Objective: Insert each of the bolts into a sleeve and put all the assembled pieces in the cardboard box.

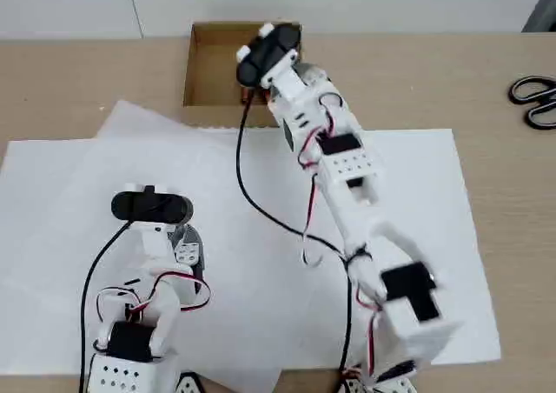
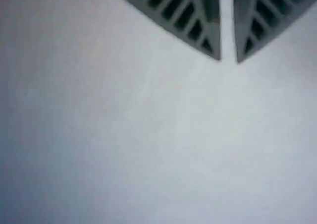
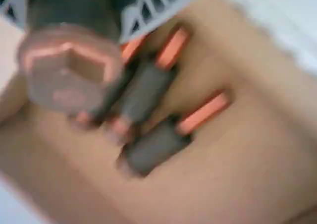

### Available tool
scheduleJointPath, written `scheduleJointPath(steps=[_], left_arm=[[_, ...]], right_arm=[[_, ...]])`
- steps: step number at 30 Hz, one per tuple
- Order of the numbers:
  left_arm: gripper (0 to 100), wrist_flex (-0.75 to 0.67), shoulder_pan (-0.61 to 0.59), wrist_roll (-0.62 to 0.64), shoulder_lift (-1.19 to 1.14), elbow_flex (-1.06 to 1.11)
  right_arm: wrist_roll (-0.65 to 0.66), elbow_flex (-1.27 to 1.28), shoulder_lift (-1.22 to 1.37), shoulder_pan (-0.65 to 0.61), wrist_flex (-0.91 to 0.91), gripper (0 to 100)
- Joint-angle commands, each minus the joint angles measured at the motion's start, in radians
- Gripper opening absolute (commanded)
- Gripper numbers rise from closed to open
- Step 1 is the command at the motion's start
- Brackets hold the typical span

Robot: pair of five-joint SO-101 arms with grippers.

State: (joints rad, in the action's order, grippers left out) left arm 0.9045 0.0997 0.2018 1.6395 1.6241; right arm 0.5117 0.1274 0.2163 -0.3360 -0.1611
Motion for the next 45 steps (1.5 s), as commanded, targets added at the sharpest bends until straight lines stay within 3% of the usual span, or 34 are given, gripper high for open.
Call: scheduleJointPath(steps=[1,6,11,14,21,38,43,45], left_arm=[[1,-0.021,-0.008,0.0,0.009,-0.005],[1,-0.021,-0.008,0.0,0.009,-0.005],[1,-0.021,-0.008,0.0,0.009,-0.005],[1,-0.021,-0.008,0.0,0.009,-0.005],[1,-0.021,-0.008,0.0,0.009,-0.005],[1,-0.023,-0.006,-0.002,0.009,-0.005],[1,-0.023,-0.003,-0.005,0.009,-0.005],[1,-0.023,-0.003,-0.005,0.009,-0.005]], right_arm=[[0.123,-0.252,0.122,-0.013,0.03,0.4],[0.325,-0.422,0.297,-0.038,0.031,0.4],[0.431,-0.493,0.409,-0.056,0.024,0.8],[0.437,-0.494,0.437,-0.053,0.001,2.1],[0.436,-0.494,0.443,-0.053,-0.039,16.9],[0.434,-0.491,0.302,-0.051,-0.042,15.3],[0.433,-0.491,0.205,-0.054,-0.133,0.0],[0.404,-0.491,0.166,-0.051,-0.193,1.9]])
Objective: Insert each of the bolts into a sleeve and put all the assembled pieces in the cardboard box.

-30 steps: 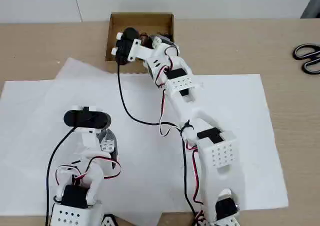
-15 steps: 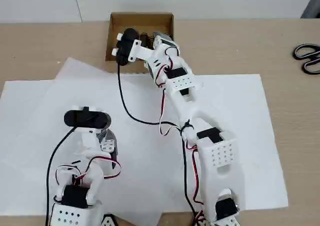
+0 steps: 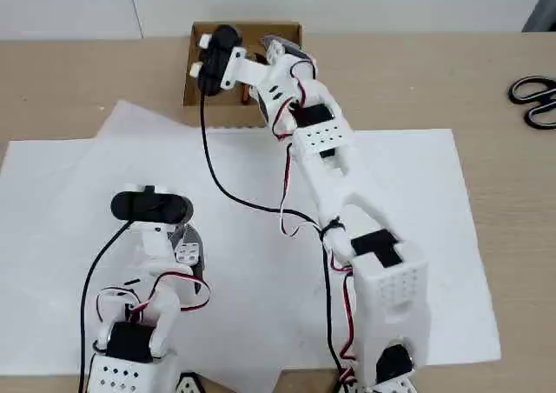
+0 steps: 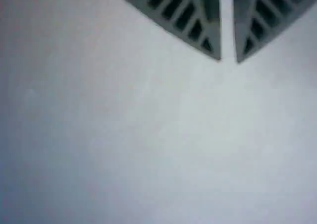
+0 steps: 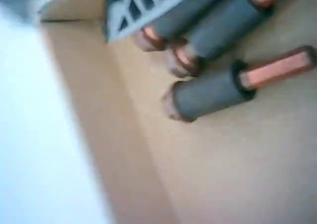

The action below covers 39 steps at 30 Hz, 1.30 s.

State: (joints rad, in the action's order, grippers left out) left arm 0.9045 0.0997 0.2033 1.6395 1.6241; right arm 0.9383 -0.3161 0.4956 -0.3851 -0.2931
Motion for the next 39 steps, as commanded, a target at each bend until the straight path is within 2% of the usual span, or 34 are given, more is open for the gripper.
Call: scheduleJointPath(steps=[1,4,13,17,26,34,39], left_arm=[[1,-0.023,-0.006,-0.003,0.009,-0.005],[1,-0.023,-0.006,-0.002,0.009,-0.005],[1,-0.023,-0.006,-0.002,0.009,-0.005],[1,-0.023,-0.006,-0.003,0.009,-0.005],[1,-0.023,-0.006,-0.003,0.009,-0.005],[1,-0.023,-0.006,-0.003,0.009,-0.005],[1,-0.023,-0.006,-0.003,0.009,-0.005]], right_arm=[[-0.055,-0.048,-0.131,0.001,-0.079,0.5],[-0.13,-0.048,-0.197,0.013,-0.134,0.3],[-0.23,-0.048,-0.426,0.015,-0.369,0.3],[-0.278,-0.048,-0.559,0.059,-0.519,0.3],[-0.554,-0.048,-0.819,0.278,-0.926,0.2],[-0.85,-0.043,-0.877,0.464,-1.245,0.2],[-0.905,0.107,-0.895,0.503,-1.288,0.3]])
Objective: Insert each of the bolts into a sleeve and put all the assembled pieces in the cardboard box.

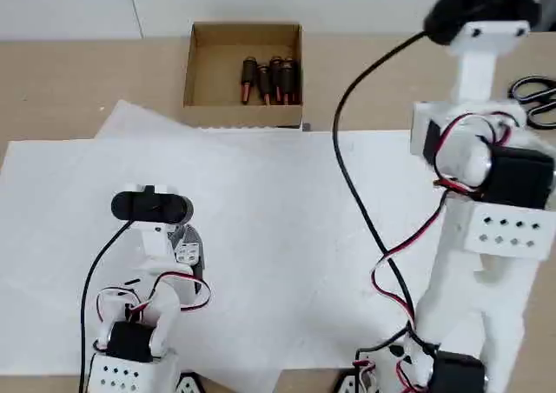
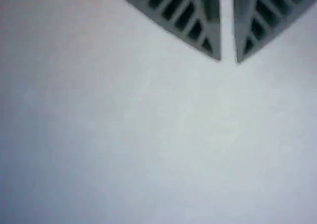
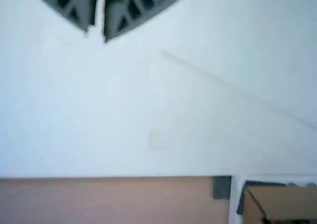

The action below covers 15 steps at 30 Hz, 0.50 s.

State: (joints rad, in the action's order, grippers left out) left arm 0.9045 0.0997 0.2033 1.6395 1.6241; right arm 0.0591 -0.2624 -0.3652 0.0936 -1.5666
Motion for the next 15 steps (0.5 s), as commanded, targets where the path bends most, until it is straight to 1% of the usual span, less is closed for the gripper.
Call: scheduleJointPath(steps=[1,4,8,12,15], left_arm=[[1,-0.023,-0.006,-0.003,0.009,-0.005],[1,-0.023,-0.006,-0.003,0.009,-0.005],[1,-0.023,-0.006,-0.003,0.009,-0.005],[1,-0.023,-0.006,-0.003,0.009,-0.005],[1,-0.023,-0.006,-0.003,0.009,-0.005]], right_arm=[[-0.028,0.095,-0.051,0.024,-0.013,0.3],[-0.028,0.241,-0.12,0.033,0.036,0.3],[-0.017,0.545,-0.263,0.021,0.179,0.3],[0.034,0.853,-0.479,0.008,0.326,0.3],[0.048,1.074,-0.651,-0.004,0.43,0.2]])
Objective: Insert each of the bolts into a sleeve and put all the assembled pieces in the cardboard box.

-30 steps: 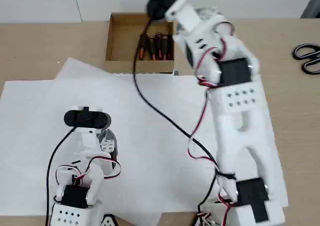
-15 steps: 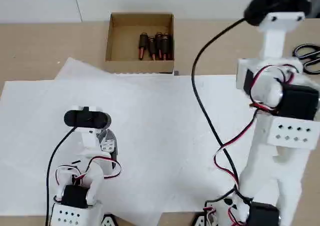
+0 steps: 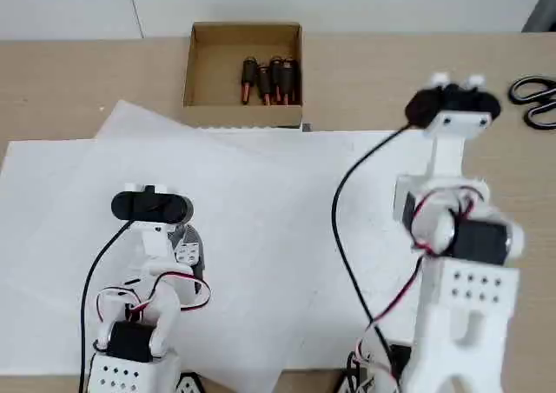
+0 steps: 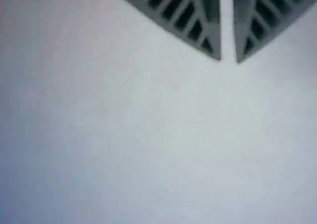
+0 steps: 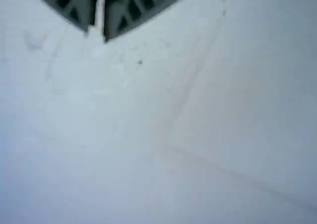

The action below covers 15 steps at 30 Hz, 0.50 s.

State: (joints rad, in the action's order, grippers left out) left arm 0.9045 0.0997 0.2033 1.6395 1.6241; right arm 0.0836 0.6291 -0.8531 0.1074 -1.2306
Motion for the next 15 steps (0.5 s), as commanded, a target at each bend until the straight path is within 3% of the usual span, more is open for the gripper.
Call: scheduleJointPath(steps=[1,15], left_arm=[[1,-0.023,-0.006,-0.003,0.009,-0.005],[1,-0.023,-0.006,-0.003,0.009,-0.005]], right_arm=[[0.023,0.244,-0.211,-0.028,0.117,0.2],[0.014,0.902,-0.875,-0.068,0.134,0.2]])
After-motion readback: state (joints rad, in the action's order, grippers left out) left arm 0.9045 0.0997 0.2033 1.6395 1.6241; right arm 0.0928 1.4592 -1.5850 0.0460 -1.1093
